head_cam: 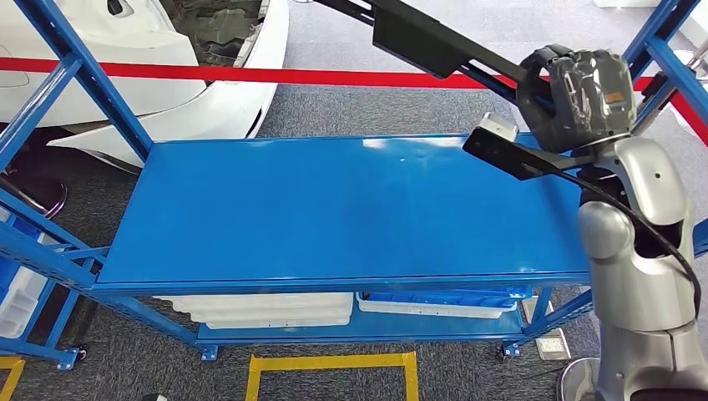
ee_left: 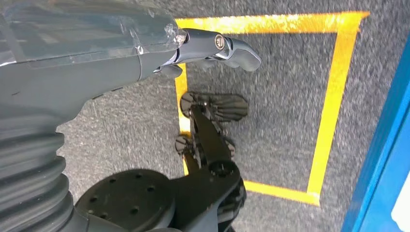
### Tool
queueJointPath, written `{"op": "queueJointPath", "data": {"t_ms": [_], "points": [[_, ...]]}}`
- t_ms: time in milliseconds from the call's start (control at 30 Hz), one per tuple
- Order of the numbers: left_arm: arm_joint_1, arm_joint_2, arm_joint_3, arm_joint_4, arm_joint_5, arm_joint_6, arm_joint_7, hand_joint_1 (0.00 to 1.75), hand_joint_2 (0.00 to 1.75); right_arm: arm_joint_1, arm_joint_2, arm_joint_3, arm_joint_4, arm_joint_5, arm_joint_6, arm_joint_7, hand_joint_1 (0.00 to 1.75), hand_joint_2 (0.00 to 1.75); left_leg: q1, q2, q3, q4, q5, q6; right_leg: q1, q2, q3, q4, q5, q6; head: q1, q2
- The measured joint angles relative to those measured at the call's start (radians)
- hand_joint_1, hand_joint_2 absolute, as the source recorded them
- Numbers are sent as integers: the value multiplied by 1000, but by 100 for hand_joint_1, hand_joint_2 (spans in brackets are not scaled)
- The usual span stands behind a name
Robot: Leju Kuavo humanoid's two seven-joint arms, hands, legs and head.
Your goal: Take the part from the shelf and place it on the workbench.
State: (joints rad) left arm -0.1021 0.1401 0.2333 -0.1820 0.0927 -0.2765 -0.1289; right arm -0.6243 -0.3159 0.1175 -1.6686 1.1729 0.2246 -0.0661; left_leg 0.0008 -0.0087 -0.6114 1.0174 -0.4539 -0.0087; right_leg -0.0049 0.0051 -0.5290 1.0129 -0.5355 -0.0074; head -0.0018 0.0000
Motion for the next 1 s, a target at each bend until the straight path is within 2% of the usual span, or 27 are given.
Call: {"op": "queueJointPath", "data": {"t_ms": [1000], "points": [[0, 2, 0, 0, -33, 41, 13, 0, 175, -10, 0, 0, 0, -39, 14, 26, 175, 175, 0, 0, 0, 0, 0, 0, 0, 0, 0, 0, 0, 0, 0, 0]]}}
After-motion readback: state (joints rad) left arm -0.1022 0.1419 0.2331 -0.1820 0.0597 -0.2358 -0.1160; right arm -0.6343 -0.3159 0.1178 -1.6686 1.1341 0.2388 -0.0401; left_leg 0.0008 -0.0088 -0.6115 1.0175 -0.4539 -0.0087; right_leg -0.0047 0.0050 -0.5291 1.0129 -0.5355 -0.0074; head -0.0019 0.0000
